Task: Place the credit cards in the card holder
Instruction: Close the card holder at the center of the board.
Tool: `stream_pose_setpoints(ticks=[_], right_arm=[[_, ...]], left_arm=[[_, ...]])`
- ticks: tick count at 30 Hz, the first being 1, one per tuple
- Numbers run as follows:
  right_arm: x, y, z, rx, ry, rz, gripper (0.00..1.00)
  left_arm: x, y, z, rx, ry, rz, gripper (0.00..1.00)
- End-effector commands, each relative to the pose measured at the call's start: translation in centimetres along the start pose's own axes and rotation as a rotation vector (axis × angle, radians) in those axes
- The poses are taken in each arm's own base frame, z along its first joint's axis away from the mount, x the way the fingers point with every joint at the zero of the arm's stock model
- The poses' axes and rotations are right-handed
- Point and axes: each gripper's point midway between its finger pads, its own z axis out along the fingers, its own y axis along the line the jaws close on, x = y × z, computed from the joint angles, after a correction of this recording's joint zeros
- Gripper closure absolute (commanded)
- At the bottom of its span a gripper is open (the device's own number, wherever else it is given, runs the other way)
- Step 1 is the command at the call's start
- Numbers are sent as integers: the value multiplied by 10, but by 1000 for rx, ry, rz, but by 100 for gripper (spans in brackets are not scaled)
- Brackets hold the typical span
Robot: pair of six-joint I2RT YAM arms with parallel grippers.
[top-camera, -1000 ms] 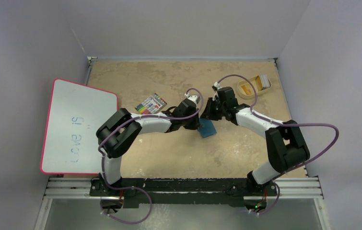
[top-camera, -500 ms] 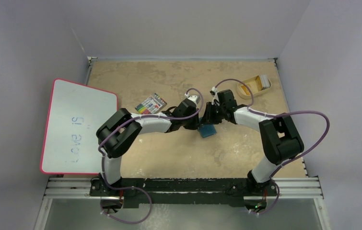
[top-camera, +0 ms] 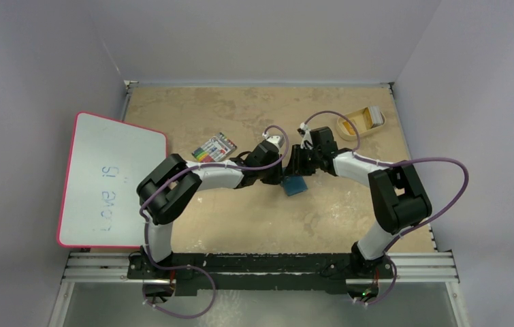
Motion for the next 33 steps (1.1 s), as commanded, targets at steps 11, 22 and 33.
stream_pose_setpoints(ticks=[11,22,33], right_arm=[[41,0,10,-109,128,16,75],[43,7,6,-148,126,14,100],[19,1,-9,-61,18,-63,100]], left_arm=[[6,13,7,-50,13,20,99],[7,16,7,-62,13,22,99],[-24,10,-17,-49,-69,-42,89]])
